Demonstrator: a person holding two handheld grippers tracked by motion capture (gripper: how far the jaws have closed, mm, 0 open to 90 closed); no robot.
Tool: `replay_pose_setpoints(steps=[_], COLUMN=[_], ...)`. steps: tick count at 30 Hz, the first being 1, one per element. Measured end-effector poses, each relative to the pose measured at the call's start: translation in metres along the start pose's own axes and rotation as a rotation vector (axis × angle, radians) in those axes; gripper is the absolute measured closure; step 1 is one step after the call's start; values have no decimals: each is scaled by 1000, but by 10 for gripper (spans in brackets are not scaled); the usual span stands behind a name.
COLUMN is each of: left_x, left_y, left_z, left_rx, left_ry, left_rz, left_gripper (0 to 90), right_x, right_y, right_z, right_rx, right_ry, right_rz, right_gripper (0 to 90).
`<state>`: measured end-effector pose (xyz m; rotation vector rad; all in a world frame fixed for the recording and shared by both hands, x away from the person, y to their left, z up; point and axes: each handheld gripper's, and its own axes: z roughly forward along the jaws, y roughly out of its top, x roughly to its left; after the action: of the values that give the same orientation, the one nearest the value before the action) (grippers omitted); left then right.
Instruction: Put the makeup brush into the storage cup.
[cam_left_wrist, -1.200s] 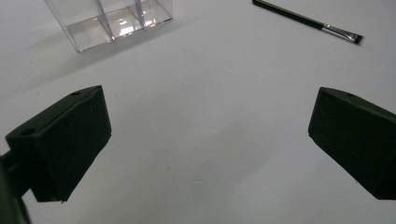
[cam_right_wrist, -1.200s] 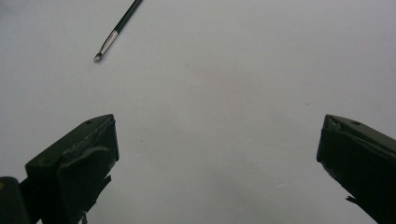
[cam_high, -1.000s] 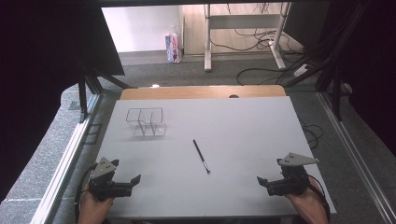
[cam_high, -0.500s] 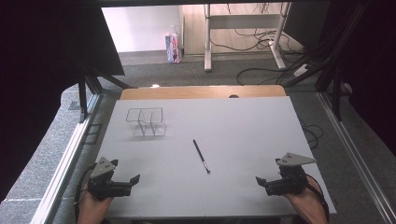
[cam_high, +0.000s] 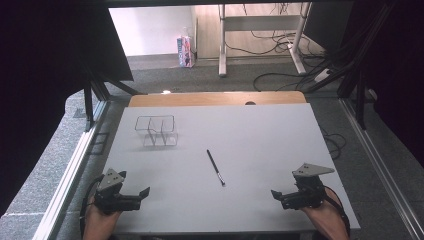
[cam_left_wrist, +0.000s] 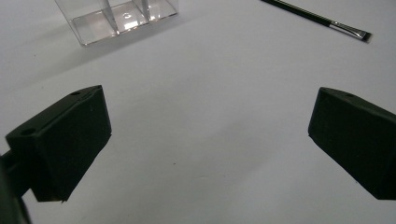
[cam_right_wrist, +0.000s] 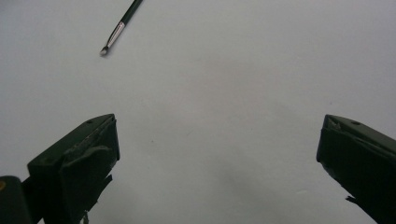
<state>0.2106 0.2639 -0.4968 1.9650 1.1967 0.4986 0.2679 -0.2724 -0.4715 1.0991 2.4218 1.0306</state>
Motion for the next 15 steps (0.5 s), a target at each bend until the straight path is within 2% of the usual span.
replay_pose_setpoints(steps=[4, 10, 15], left_x=[-1, 0, -1], left_y=[0, 0, 0], left_z=[0, -1, -2], left_rx=[-1, -9, -5], left_ry=[7, 11, 12], left_rz=[3, -7, -5], left_gripper=[0, 0, 0], right_x=[3, 3, 2], right_y=[4, 10, 14], right_z=[0, 0, 1], right_rx=[4, -12, 5], right_ry=[-11, 4, 9], right_rz=[-20, -2, -3], right_gripper=[0, 0, 0])
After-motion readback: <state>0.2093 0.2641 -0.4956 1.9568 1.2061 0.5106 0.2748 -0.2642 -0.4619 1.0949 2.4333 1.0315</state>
